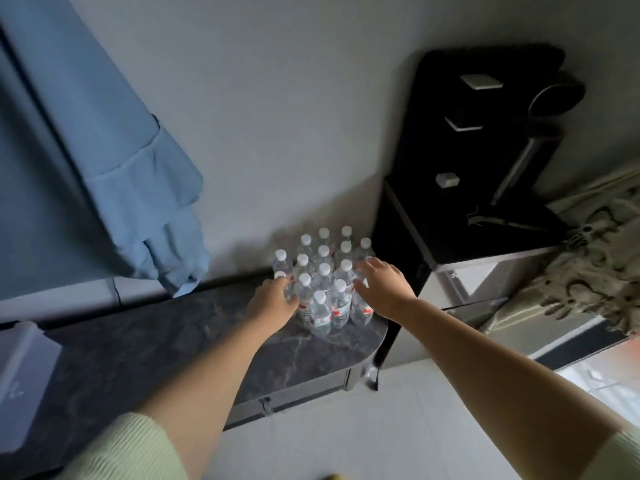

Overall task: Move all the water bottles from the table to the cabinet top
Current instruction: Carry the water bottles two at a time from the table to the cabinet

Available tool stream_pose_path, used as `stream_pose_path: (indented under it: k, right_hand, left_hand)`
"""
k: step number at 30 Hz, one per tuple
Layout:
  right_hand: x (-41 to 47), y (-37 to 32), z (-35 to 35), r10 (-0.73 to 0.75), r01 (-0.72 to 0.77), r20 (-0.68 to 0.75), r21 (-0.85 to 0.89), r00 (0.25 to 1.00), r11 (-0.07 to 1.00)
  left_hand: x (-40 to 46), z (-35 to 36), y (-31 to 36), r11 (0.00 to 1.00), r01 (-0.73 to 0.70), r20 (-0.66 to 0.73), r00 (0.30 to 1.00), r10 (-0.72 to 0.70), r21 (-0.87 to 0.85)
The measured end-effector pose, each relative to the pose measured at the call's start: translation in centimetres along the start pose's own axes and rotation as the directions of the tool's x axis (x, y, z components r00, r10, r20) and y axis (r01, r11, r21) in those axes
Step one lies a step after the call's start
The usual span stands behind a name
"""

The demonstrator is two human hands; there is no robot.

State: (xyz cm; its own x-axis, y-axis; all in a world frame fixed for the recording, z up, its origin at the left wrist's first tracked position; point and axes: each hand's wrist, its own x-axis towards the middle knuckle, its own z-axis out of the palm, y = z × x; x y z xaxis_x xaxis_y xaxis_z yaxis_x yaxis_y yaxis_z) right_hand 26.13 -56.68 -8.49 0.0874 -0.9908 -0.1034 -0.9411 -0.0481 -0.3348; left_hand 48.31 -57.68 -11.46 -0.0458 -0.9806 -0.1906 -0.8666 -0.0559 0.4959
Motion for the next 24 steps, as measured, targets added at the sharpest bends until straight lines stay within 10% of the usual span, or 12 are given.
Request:
stream_pose_path:
  k: [18, 24]
  right_hand:
    - [-6.7, -14.4, 3.8, -0.416, 0.417, 0.094, 0.010, 0.904, 0.909]
    - [-15.3, -23.7, 7.8, -0.685, 0.694, 0.243, 0.057, 0.687, 0.717]
  left_hand:
    - [-18.6, -5.1, -10.1, 0.955, 0.249, -0.230, 0.931, -0.282, -0.163]
    - [-35.4, -6.1, -16.1, 0.831, 0.527, -0.306, 0.773, -0.556, -0.180]
